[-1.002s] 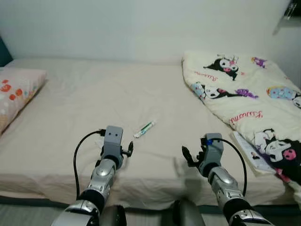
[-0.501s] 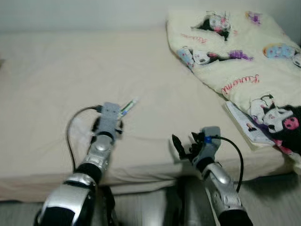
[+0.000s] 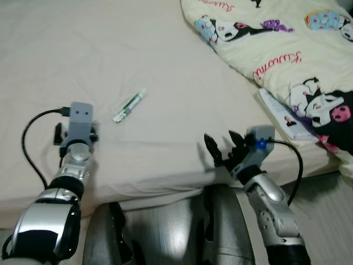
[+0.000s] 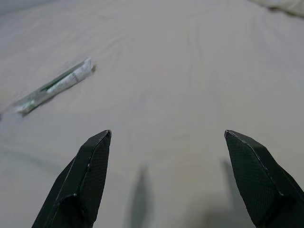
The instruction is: Clean up the room
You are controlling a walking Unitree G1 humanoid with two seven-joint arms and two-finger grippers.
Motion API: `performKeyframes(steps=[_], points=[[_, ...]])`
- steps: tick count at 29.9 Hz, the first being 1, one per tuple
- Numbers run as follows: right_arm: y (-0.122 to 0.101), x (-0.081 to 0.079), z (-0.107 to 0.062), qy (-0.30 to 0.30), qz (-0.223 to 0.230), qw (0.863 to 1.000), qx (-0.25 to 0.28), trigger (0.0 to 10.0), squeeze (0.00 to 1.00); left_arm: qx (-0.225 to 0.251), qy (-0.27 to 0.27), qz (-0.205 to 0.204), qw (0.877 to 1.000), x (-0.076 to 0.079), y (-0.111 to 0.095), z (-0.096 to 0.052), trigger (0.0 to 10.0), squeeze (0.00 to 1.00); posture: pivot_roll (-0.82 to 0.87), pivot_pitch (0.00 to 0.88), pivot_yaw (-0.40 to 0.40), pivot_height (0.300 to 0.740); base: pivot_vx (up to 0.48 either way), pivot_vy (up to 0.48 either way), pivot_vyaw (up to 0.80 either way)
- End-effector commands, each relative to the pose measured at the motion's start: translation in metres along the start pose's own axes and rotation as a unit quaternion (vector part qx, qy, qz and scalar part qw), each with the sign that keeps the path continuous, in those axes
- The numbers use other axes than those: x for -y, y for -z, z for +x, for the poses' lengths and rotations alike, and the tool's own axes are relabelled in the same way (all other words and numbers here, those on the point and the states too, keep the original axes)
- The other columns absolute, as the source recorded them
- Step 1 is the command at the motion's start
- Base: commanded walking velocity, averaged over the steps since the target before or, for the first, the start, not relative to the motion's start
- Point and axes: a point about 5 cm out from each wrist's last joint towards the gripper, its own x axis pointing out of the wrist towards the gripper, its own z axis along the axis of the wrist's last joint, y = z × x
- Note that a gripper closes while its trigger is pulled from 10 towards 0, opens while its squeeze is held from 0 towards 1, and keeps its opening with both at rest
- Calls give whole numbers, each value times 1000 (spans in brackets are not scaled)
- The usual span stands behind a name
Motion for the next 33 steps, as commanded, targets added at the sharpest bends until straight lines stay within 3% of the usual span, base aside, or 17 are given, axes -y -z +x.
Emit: performKeyframes(steps=[1,5,6,7,8,9,10,14,16,20,21,22,25,27,28,30,33], points=[[1,1,1,-1,7,1000,-14,10000,0,-63,-7,6,998,-9,37,-9,10000,0,-157,488,3,516,0,0,0],[-1,-1,21,-2,-7,1000,-22,10000,0,-109,5,-30,994,-4,63,-23,10000,0,-131,499,-7,516,0,0,0],[-2,1,28,2,-8,1000,-20,10000,0,-115,8,-35,993,-2,68,-26,4510,0,-123,500,-8,516,0,0,0],[-4,1,34,3,-5,1000,-15,10000,0,-119,11,-42,992,0,72,-29,1922,0,-116,501,-10,516,0,0,0],[-4,1,34,3,-5,1000,-15,10000,0,-119,11,-42,992,0,72,-29,1922,0,-116,501,-10,516,0,0,0],[-6,0,43,-3,-5,1000,-11,10000,0,-123,13,-51,991,2,75,-32,0,0,-103,501,-13,516,0,0,0],[-11,-2,56,-16,10,1000,0,10000,0,-125,15,-61,990,5,79,-36,0,0,-85,504,-14,516,0,0,0],[-16,-8,73,-35,34,999,8,10000,0,-120,17,-72,990,7,81,-40,0,0,-63,510,-14,516,0,0,0],[-18,-23,93,-66,43,997,-4,10000,0,-82,15,-77,994,1,73,-41,0,0,-5,527,-25,516,0,0,0],[-20,-37,106,-93,66,993,-9,10000,0,-28,11,-75,997,-12,55,-41,0,0,28,538,-28,516,0,0,0],[-21,-45,112,-102,84,991,-12,10000,0,9,5,-66,998,-24,40,-41,0,0,62,547,-36,516,0,0,0],[-21,-45,112,-102,84,991,-12,10000,0,9,5,-66,998,-24,40,-41,0,0,62,547,-36,516,0,0,0],[-20,-59,120,-107,128,986,-21,10000,0,70,-12,-64,995,-48,9,-43,0,0,99,557,-42,516,0,0,0],[-19,-75,127,-117,207,971,-23,10000,0,138,-28,-42,989,-75,-28,-48,0,0,161,575,-58,516,0,0,0],[-19,-75,127,-117,207,971,-23,10000,0,138,-28,-42,989,-75,-28,-48,0,0,161,575,-58,516,0,0,0],[-20,-88,131,-126,267,955,-26,10000,0,181,-38,-28,982,-92,-54,-56,0,0,176,582,-60,516,0,0,0],[-21,-102,135,-132,303,943,-35,10000,0,213,-35,-18,976,-100,-77,-73,0,0,213,608,-73,516,0,0,0]])
